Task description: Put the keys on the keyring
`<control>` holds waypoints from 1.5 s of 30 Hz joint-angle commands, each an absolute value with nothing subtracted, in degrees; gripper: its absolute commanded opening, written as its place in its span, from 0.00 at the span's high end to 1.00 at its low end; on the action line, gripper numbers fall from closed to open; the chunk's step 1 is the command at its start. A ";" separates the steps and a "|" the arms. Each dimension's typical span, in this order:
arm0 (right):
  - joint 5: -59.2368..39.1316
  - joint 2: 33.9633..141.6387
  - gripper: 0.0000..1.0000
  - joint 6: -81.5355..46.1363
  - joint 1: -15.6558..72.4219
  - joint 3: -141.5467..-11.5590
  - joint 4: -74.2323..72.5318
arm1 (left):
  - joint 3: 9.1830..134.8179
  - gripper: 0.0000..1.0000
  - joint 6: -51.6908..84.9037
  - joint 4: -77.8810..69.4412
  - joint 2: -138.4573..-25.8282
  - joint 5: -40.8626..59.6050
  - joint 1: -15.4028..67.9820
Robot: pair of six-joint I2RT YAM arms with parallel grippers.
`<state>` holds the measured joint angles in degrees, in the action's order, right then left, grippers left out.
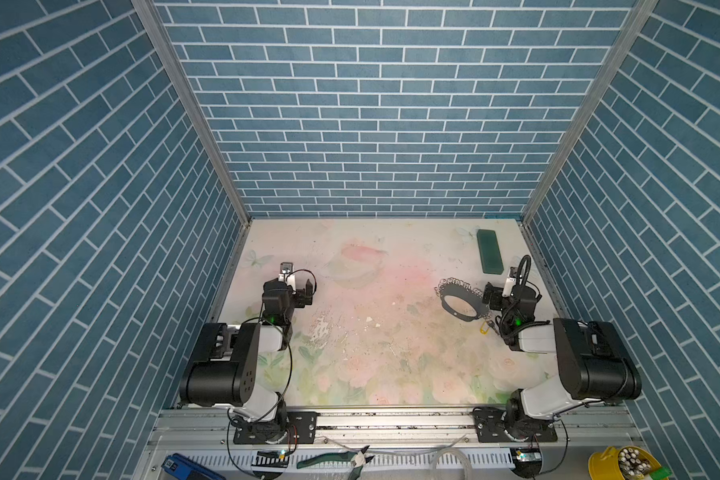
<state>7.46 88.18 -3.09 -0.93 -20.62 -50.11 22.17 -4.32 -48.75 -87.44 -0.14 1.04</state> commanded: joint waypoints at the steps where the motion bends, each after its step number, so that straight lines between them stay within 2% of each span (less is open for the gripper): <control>1: 7.26 88.15 0.01 -2.99 -0.95 -22.32 -49.99 | 22.41 0.00 -4.56 -49.48 -87.88 -0.19 1.19; 30: 6.83 88.07 0.01 -3.10 -0.94 -22.17 -50.10 | 21.80 0.00 -4.81 -50.33 -87.52 0.11 1.23; 34: -0.83 84.70 0.01 0.71 -0.62 -19.97 -51.06 | 20.21 0.00 -6.79 -46.89 -79.88 3.55 1.67; 37: -0.41 79.17 0.01 1.08 -0.04 -20.98 -44.49 | 21.22 0.00 -6.37 -38.58 -71.72 3.34 1.98; 40: -0.10 71.62 0.01 2.23 2.28 -23.95 -34.76 | 23.10 0.01 0.84 -32.37 -64.61 1.47 2.02; 45: -3.49 59.86 0.01 -12.37 2.74 -29.78 -22.23 | 29.29 0.00 20.90 -16.18 -56.39 -2.69 2.11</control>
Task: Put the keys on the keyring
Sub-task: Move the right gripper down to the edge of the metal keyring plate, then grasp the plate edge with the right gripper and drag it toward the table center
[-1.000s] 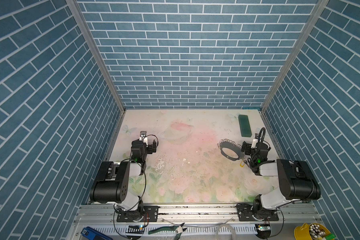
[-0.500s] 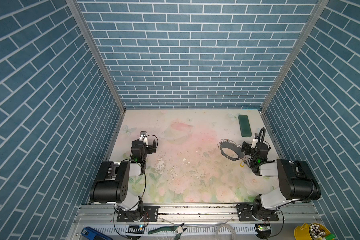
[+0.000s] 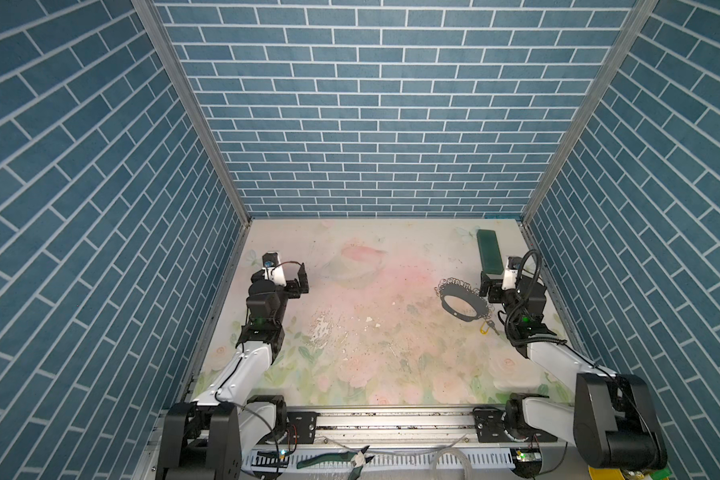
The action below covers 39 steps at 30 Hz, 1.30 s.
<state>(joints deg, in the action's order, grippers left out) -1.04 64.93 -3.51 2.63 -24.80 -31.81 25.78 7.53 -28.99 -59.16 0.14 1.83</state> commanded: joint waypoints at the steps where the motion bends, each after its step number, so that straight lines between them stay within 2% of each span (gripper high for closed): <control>1: -3.02 58.00 0.01 -15.75 2.73 -30.93 -19.46 | 30.18 0.00 23.24 -13.28 -55.44 -2.92 2.04; 6: 6.66 50.50 0.01 -34.93 2.60 -33.79 0.09 | 27.01 0.00 39.98 -5.42 -51.04 -5.03 2.02; 9: -0.34 49.98 0.04 -31.34 2.11 -32.45 1.64 | 18.86 0.01 44.83 -16.08 -49.62 -1.61 1.59; 11: -4.58 52.20 0.04 -31.18 2.26 -33.53 4.62 | 17.57 0.00 42.46 -20.81 -50.87 3.66 1.58; 16: -11.94 63.52 0.03 -29.69 5.18 -38.55 12.25 | 25.43 0.01 36.45 -11.88 -60.64 12.19 4.96; 21: -10.68 73.65 0.03 -28.26 11.76 -42.19 13.27 | 28.49 0.00 28.20 -10.66 -69.12 9.89 15.15; 24: -10.33 79.32 0.02 -28.55 13.97 -44.73 13.48 | 29.13 0.00 23.56 -9.59 -71.51 8.40 18.40; 32: -8.08 88.63 0.02 -31.04 17.85 -49.19 15.07 | 26.76 0.00 21.82 -16.40 -73.47 10.64 19.93; 39: -7.16 95.47 0.02 -33.16 21.26 -52.22 16.05 | 26.75 0.00 21.93 -16.06 -72.03 11.47 20.32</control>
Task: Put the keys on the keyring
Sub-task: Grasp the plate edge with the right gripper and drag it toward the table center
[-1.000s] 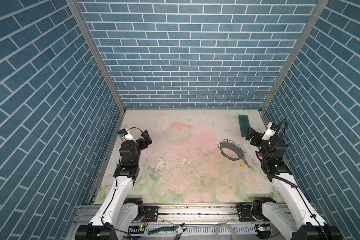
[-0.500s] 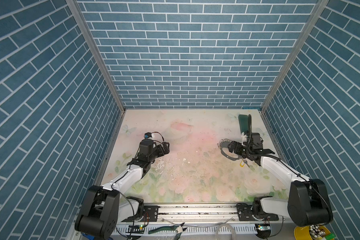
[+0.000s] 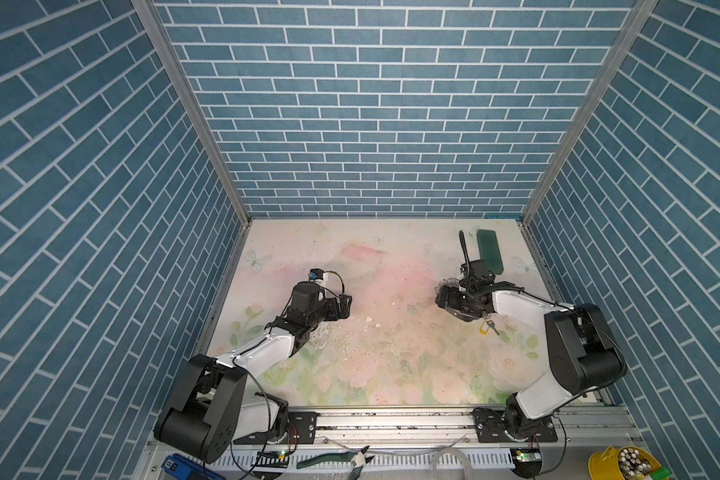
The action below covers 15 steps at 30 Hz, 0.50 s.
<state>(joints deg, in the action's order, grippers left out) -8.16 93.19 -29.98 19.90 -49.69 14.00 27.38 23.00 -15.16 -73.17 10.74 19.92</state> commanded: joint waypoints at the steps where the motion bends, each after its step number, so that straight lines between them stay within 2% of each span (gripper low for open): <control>1: -7.12 96.13 0.02 -33.35 21.91 -52.66 16.25 | 26.69 0.00 21.96 -15.79 -71.57 11.30 20.31; 7: -7.42 100.33 0.02 -36.08 27.86 -54.88 16.94 | 25.30 0.00 22.38 -14.44 -67.39 7.81 20.36; 15: -8.51 107.05 0.02 -39.88 39.99 -62.28 17.70 | 22.46 0.00 23.09 -10.09 -57.23 -2.28 20.38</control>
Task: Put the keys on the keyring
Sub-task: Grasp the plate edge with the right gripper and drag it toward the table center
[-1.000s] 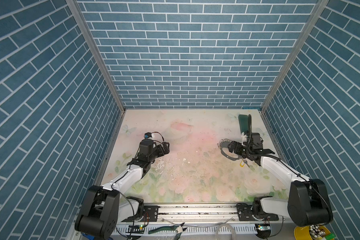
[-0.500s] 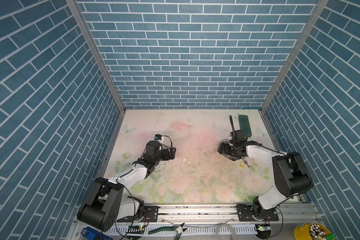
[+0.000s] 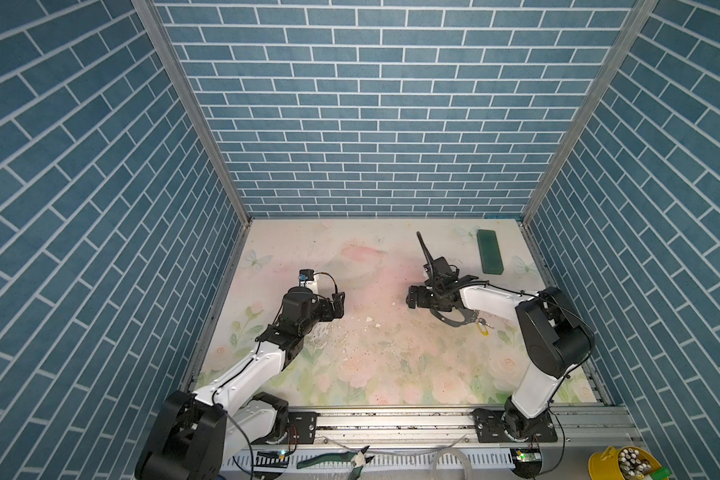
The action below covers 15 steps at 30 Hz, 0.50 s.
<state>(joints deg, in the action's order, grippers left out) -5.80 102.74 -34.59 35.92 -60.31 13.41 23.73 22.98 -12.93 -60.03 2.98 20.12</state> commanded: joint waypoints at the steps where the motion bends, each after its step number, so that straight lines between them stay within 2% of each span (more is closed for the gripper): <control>1: -8.51 107.86 0.02 -40.10 41.17 -63.52 18.03 | 22.31 0.00 23.17 -9.48 -56.05 -3.31 20.32; 10: -7.99 112.58 0.02 -39.36 48.88 -76.31 24.16 | 20.59 0.00 24.14 -4.84 -46.75 -10.08 20.32; 15: 4.62 103.36 0.01 -35.89 47.54 -75.37 33.91 | 20.17 0.00 24.35 -5.22 -46.51 -9.52 20.35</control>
